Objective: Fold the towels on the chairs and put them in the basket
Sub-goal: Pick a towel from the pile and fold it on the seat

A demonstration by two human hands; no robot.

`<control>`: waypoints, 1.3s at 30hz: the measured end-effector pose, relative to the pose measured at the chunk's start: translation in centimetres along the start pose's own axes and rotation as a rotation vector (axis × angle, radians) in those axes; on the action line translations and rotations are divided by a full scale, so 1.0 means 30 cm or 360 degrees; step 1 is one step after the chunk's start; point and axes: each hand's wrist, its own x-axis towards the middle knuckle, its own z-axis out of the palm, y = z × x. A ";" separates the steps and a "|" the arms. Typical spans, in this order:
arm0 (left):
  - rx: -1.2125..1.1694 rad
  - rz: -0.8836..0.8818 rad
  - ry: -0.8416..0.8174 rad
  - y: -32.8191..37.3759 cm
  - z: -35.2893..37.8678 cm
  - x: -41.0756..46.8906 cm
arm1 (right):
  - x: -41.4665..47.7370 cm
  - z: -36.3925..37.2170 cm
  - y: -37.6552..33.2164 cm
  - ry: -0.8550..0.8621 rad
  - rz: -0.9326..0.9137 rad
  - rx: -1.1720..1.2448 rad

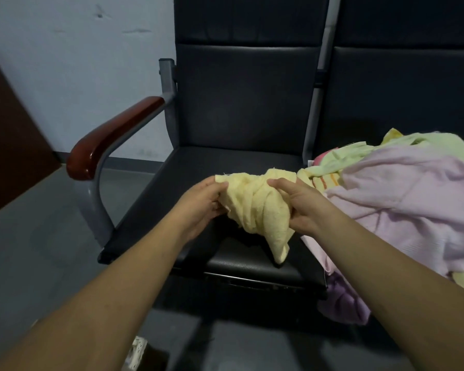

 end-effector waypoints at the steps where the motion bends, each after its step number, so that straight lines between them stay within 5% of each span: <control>1: -0.0051 0.0013 0.0037 0.007 0.003 -0.001 | 0.000 -0.008 0.002 0.0037 0.0002 -0.0093; 5: -0.0107 0.0090 0.0161 0.031 0.031 -0.001 | -0.017 -0.002 0.011 0.0275 -0.0051 -0.0790; 13: -0.0024 0.0210 0.0280 0.057 0.040 -0.018 | -0.005 0.005 0.051 0.0084 -0.0195 -0.0960; 17: 0.0888 0.0548 0.0712 0.065 -0.039 -0.014 | 0.003 -0.012 0.027 0.0017 -0.0216 -0.0781; 24: 0.0685 0.0444 0.0984 0.101 -0.116 -0.024 | 0.006 -0.028 0.009 -0.0047 -0.0207 -0.0152; 29: 0.1455 0.0820 0.1033 0.108 -0.126 -0.038 | -0.006 0.005 0.000 -0.0177 -0.0159 0.0126; 34: 0.0942 0.0609 0.0700 0.123 -0.088 -0.035 | -0.022 0.042 -0.002 -0.0186 -0.0119 0.0093; 39: 0.0333 0.0247 0.0724 0.105 -0.136 -0.015 | -0.014 0.026 0.001 -0.0150 -0.0065 0.0221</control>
